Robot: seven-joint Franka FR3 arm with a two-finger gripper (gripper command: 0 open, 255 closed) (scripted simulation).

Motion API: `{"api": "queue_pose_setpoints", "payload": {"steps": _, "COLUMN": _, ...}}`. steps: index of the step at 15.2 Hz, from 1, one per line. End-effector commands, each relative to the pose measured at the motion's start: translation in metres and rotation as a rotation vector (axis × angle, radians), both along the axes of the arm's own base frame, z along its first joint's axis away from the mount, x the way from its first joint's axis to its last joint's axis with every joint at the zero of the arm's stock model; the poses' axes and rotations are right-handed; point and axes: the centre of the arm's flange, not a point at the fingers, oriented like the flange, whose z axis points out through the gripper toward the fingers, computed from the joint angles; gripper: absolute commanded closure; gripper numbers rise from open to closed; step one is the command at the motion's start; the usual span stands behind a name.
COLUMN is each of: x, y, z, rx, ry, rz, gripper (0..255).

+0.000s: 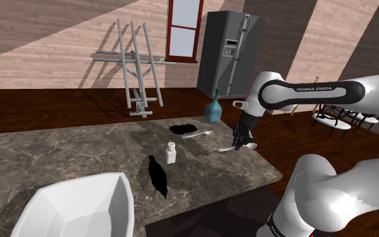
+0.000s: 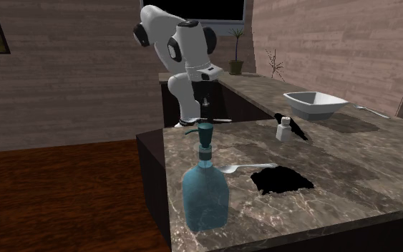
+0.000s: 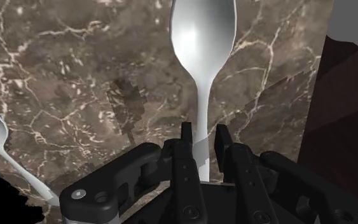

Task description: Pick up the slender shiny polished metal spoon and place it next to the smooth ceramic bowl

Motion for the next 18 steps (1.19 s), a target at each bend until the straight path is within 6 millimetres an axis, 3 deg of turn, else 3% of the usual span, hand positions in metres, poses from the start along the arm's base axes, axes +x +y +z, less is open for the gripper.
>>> {"api": "queue_pose_setpoints", "payload": {"steps": 1, "x": 0.0, "y": 0.0, "z": 0.01, "rx": 0.0, "ry": 0.0, "rz": 0.0, "gripper": 255}}
{"api": "queue_pose_setpoints", "payload": {"steps": 18, "x": 0.0, "y": 0.0, "z": 0.1, "rx": 0.0, "ry": 0.0, "rz": 0.0, "gripper": 255}}
